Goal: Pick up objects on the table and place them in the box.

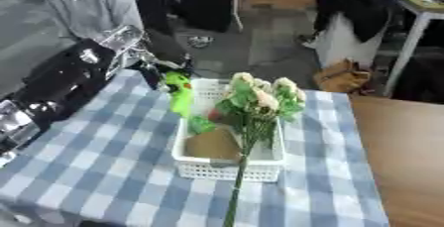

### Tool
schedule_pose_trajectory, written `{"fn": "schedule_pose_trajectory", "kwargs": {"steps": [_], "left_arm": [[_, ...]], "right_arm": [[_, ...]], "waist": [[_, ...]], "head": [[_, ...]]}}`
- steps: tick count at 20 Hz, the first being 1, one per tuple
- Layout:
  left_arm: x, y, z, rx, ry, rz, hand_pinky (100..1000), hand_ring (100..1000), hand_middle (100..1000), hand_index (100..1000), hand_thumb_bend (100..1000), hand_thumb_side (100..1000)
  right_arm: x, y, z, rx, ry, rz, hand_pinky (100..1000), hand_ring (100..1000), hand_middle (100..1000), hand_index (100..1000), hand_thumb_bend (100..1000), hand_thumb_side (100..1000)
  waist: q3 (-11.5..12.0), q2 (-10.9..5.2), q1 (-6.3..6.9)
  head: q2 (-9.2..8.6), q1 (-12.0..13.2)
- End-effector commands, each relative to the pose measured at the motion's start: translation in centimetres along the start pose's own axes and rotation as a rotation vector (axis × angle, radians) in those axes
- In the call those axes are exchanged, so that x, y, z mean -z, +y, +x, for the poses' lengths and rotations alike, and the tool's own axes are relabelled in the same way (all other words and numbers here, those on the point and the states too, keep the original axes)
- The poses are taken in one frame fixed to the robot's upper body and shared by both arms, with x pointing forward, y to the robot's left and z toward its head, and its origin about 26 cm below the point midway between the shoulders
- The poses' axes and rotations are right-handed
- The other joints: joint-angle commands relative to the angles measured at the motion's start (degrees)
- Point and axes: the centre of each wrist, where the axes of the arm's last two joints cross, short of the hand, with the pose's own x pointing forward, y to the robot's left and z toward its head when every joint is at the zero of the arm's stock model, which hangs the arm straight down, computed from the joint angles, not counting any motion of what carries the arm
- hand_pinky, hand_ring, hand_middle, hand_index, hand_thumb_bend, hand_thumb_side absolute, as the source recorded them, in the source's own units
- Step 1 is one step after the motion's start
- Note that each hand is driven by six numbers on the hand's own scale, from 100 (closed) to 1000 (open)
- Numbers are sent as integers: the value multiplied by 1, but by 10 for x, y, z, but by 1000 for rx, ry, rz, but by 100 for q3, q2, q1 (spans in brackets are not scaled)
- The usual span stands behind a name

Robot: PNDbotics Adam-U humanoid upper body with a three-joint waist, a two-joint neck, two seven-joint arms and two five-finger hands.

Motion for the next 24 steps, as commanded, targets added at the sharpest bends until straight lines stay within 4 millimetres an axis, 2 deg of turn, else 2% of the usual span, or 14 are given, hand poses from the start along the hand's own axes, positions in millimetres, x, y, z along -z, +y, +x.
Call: {"fn": "schedule_pose_trajectory", "kwargs": {"steps": [1,3,5,6,7,12,18,22,24], "left_arm": [[-17,37,-12,80,-33,-45,317,387,334,420,148,235],[-17,54,-10,88,-30,-18,318,387,334,420,147,231],[-18,63,-8,88,-28,-10,318,387,334,421,146,230],[-18,65,-7,86,-29,-8,316,386,337,420,100,635],[-16,71,-5,90,-34,0,318,387,334,421,145,225],[2,80,7,91,-65,-20,320,387,334,423,164,217],[32,59,15,83,-96,-122,328,394,338,426,191,236],[39,49,14,92,-94,-143,332,398,340,428,199,242],[44,37,15,78,-92,-184,338,403,344,431,200,248]], "right_arm": [[9,6,7,31,-57,-8,732,746,693,679,100,547],[9,6,7,31,-56,-8,732,746,693,679,100,547],[9,6,7,31,-56,-9,732,746,693,679,100,547],[9,6,7,31,-56,-9,732,746,694,679,100,581],[9,6,7,32,-56,-10,732,746,694,679,100,547],[10,7,7,37,-53,-13,732,746,694,679,100,548],[10,8,6,43,-51,-16,732,746,693,679,100,548],[10,8,6,44,-51,-17,732,746,693,679,100,549],[10,9,6,47,-50,-18,732,746,693,678,100,549]], "waist": [[9,-135,71],[12,-140,70],[13,-141,70],[12,-141,70],[5,-145,70],[-21,-155,62],[-55,-147,43],[-57,-146,38],[-69,-142,37]], "head": [[-42,-47],[-47,-60],[-50,-64],[-52,-64],[-51,-51],[-82,-21],[-99,16],[-97,19],[-93,37]]}}
